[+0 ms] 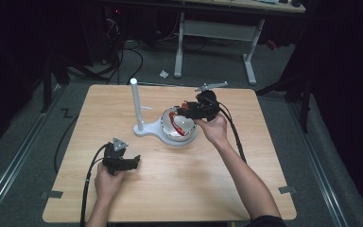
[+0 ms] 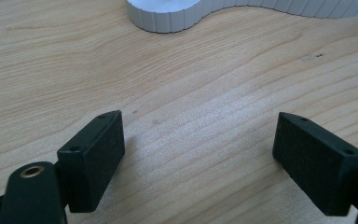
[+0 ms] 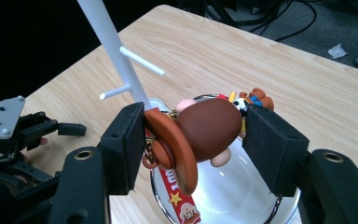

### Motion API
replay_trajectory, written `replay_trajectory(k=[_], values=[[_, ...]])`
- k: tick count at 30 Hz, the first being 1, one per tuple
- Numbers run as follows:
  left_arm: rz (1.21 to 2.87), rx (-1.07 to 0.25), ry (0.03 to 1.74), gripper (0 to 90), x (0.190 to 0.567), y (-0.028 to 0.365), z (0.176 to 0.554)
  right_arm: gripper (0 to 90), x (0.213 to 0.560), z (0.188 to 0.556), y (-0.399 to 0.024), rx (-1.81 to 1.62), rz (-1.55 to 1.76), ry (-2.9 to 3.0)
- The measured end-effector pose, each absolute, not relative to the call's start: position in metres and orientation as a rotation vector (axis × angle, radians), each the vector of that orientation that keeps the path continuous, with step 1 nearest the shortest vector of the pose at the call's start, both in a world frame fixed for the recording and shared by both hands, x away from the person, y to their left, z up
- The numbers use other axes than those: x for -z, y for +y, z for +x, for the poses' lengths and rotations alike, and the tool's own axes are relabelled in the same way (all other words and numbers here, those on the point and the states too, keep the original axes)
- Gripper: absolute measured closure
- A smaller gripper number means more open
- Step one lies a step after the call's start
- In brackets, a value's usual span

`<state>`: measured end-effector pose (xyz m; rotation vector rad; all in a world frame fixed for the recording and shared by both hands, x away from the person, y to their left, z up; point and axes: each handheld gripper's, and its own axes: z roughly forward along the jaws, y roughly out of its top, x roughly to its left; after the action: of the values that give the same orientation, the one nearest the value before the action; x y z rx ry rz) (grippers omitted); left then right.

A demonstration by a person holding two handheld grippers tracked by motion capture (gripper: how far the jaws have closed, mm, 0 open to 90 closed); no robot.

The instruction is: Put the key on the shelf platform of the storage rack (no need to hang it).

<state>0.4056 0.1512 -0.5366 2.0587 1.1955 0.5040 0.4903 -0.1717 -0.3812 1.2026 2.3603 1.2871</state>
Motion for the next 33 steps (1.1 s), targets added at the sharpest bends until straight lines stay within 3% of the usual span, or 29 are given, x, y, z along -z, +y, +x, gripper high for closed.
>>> replay_trajectory(k=[21,33], values=[[2.057,-0.505,1.195,17.0,0.537,0.151,0.406,40.2,0.414,0.495,-0.168,-1.258,1.269,2.397],[2.057,-0.505,1.194,17.0,0.537,0.151,0.406,40.2,0.416,0.492,-0.168,-1.264,1.273,2.382]])
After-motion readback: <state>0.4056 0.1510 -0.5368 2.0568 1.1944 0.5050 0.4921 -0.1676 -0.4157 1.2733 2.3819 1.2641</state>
